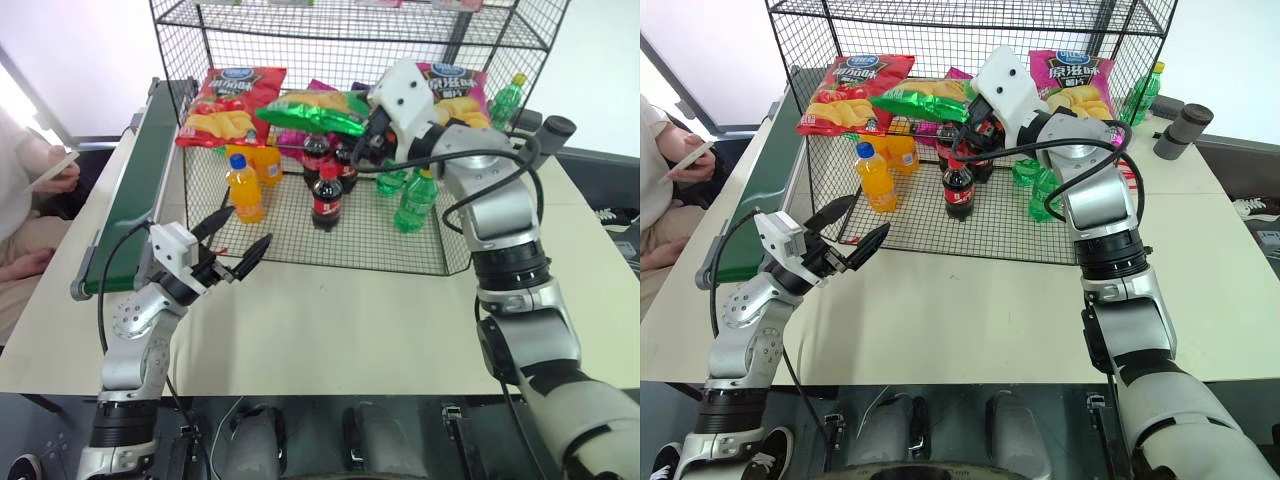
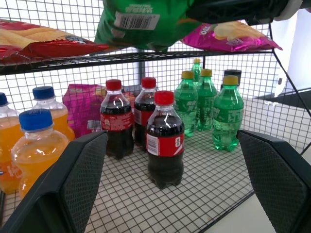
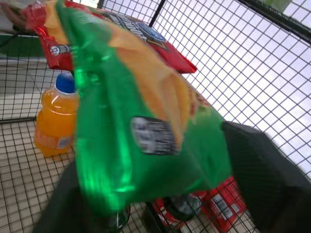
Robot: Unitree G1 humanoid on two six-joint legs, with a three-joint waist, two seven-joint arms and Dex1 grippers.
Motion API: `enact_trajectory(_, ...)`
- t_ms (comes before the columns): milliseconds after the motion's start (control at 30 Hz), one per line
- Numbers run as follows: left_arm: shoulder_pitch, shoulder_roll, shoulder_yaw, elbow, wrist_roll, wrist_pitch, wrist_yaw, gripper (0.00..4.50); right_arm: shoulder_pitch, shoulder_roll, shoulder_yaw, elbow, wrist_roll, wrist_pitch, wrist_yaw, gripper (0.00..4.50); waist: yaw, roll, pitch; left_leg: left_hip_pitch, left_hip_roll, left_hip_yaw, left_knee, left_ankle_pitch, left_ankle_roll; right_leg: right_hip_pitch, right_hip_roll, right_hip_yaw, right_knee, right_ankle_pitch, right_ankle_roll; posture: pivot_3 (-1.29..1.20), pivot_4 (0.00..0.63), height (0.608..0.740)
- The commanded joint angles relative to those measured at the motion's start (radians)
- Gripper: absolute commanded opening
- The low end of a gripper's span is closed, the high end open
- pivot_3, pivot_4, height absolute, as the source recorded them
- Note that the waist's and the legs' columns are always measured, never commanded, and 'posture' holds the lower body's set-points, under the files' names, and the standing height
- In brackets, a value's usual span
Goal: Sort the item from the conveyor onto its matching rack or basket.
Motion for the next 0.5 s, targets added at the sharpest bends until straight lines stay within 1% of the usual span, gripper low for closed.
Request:
enact_trajectory(33, -0.001, 0.003, -0.002, -0.036, 0.000, -0.011, 0.003, 4.50, -0.011, 0.002, -0.010, -0.037, 0.014, -0.032, -0.018, 1.30, 0.000, 0.000, 0.000, 0.000, 0.000, 0.000, 0.000, 0.000, 0.000, 0.000, 0.000, 0.000, 0.000, 0.000, 0.000, 0.00, 0.150, 0.740)
enact_trajectory(100, 0.002, 0.002, -0.004, -0.037, 0.001, -0.010, 0.004, 4.50, -0.005, 0.001, -0.006, -0.037, 0.013, -0.051, -0.020, 0.26, 0.000, 0.000, 0.000, 0.000, 0.000, 0.000, 0.000, 0.000, 0.000, 0.000, 0.000, 0.000, 0.000, 0.000, 0.000, 0.00, 0.150, 0.740)
enact_trajectory(133, 0.004, 0.003, -0.005, -0.039, 0.004, -0.012, 0.004, 4.50, -0.003, 0.002, -0.007, -0.037, 0.014, -0.056, -0.023, 0.06, 0.000, 0.000, 0.000, 0.000, 0.000, 0.000, 0.000, 0.000, 0.000, 0.000, 0.000, 0.000, 0.000, 0.000, 0.000, 0.00, 0.150, 0.740)
enact_trajectory(267, 0.006, 0.000, -0.005, -0.043, -0.001, -0.010, 0.006, 4.50, -0.001, -0.009, -0.008, -0.001, -0.014, -0.116, -0.061, 0.06, 0.000, 0.000, 0.000, 0.000, 0.000, 0.000, 0.000, 0.000, 0.000, 0.000, 0.000, 0.000, 0.000, 0.000, 0.000, 0.00, 0.150, 0.740)
enact_trajectory(400, 0.004, -0.001, -0.006, -0.043, -0.003, -0.010, 0.005, 4.50, -0.015, -0.078, 0.056, 0.084, -0.158, -0.293, -0.141, 0.06, 0.001, 0.000, 0.000, 0.000, 0.000, 0.000, 0.000, 0.000, 0.000, 0.000, 0.000, 0.000, 0.000, 0.000, 0.000, 0.00, 0.150, 0.740)
enact_trajectory(500, 0.002, -0.003, -0.010, -0.045, -0.004, -0.009, 0.006, 4.50, -0.035, -0.079, 0.060, 0.133, -0.190, -0.384, -0.201, 0.06, 0.000, 0.000, 0.000, 0.000, -0.001, 0.000, 0.000, 0.000, 0.000, 0.000, -0.001, 0.000, 0.000, 0.000, 0.000, 0.00, 0.150, 0.740)
